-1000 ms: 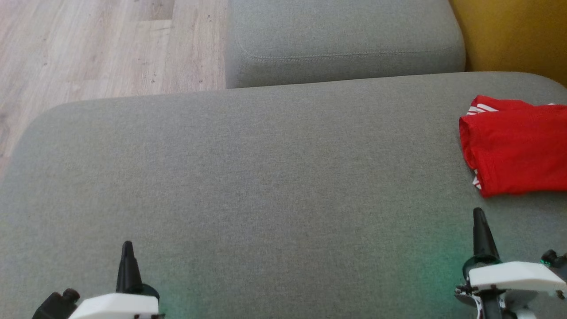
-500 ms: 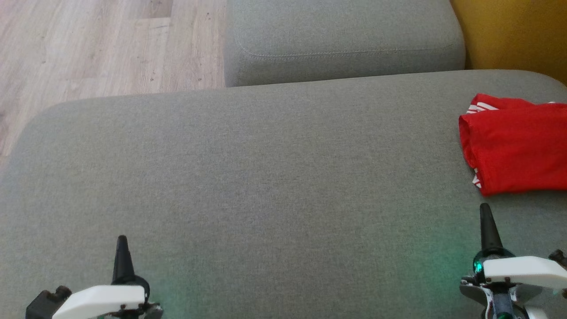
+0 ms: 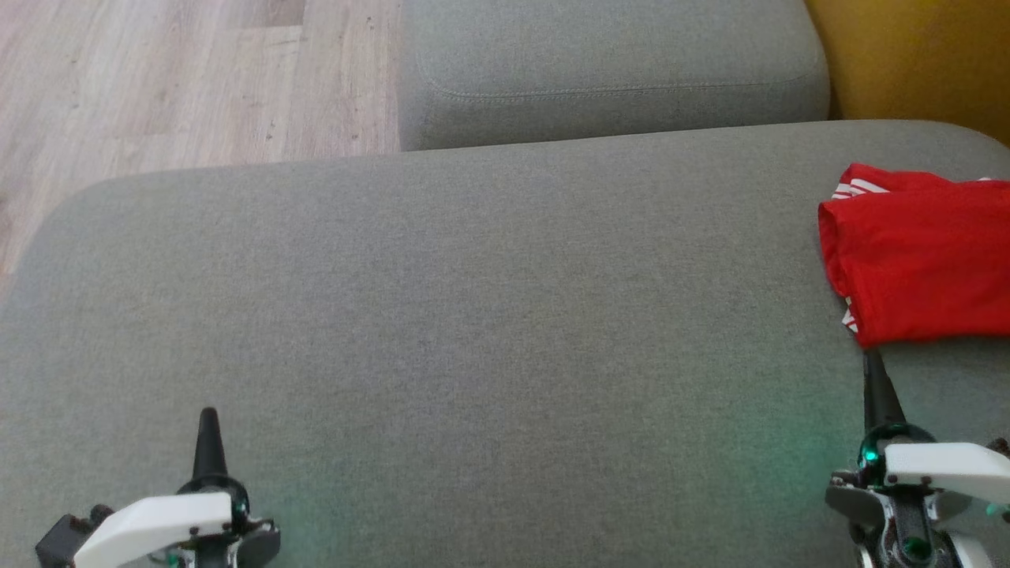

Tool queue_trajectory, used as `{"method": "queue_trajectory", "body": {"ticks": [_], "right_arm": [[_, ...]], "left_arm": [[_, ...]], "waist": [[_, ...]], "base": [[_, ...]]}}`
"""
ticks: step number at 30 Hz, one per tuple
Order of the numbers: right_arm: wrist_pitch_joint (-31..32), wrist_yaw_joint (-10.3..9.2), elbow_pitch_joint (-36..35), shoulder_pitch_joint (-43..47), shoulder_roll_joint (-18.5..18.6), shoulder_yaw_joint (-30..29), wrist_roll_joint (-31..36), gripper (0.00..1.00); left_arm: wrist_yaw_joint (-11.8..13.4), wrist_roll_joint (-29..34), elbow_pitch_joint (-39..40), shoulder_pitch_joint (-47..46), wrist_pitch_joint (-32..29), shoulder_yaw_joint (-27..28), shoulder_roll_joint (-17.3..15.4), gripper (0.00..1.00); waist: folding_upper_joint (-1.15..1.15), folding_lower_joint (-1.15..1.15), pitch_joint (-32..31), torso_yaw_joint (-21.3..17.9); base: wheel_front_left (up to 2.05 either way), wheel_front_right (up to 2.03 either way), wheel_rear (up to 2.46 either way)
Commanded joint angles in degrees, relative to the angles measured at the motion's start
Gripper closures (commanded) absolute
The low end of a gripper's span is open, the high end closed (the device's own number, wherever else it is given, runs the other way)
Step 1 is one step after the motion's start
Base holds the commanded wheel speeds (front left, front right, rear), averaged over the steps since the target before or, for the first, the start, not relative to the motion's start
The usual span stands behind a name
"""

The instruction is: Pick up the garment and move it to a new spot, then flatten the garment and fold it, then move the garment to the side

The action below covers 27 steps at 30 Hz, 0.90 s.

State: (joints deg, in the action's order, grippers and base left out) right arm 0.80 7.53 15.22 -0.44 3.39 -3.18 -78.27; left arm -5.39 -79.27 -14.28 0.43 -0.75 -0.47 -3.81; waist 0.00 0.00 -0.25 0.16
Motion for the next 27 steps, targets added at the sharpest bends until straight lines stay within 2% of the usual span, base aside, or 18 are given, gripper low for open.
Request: {"method": "queue_trajectory", "body": {"ticks": [1,21,27], "right_arm": [[0.5,-0.04,-1.73,-3.22,1.11,0.63,-1.76,1.0],[3.93,-0.04,-1.33,-5.54,1.05,-1.17,-15.63,1.0],[4.09,-0.04,-1.32,-5.57,0.93,-1.35,-15.55,1.0]], "left_arm": [[-0.58,-1.5,1.54,-3.42,-0.43,2.06,-0.8,1.0],[-2.09,-14.7,0.34,-6.42,-3.92,4.73,-0.69,1.0],[-2.1,-14.62,0.33,-6.45,-4.08,4.92,-0.56,1.0]], "waist": [[0.0,0.0,0.02,-0.01],[0.0,0.0,0.43,-0.16],[0.0,0.0,0.43,-0.16]], "base": [[0.0,0.0,0.0],[0.0,0.0,0.0],[0.0,0.0,0.0]]}}
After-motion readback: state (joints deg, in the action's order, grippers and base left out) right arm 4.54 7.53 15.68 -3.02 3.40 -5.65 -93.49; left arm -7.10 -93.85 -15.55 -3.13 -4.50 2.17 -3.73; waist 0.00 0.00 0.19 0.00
